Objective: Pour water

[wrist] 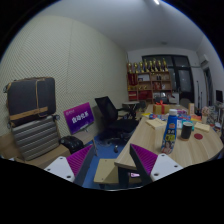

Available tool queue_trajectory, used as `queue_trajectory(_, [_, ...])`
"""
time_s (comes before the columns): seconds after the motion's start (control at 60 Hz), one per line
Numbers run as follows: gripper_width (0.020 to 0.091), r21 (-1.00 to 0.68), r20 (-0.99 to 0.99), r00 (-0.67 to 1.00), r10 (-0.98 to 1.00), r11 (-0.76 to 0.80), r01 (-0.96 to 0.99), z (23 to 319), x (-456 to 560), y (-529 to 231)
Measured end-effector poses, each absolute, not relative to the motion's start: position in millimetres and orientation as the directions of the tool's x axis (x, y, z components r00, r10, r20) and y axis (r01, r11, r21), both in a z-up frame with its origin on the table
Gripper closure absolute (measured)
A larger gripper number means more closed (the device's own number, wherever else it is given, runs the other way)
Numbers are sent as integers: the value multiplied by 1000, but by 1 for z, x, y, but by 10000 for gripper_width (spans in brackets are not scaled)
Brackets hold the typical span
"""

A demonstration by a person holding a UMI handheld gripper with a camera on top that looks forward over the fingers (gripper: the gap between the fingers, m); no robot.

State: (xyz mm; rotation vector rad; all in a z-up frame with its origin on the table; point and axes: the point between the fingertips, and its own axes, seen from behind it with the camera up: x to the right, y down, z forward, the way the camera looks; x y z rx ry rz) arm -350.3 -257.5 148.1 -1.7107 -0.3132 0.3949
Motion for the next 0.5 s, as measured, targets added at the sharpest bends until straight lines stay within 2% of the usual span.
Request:
queue_trajectory(0.3, [289, -982, -71, 923, 379, -187, 2, 135, -329, -242])
queue_trajectory(0.5, [291, -985, -62, 953, 295, -173, -11, 114, -271, -192])
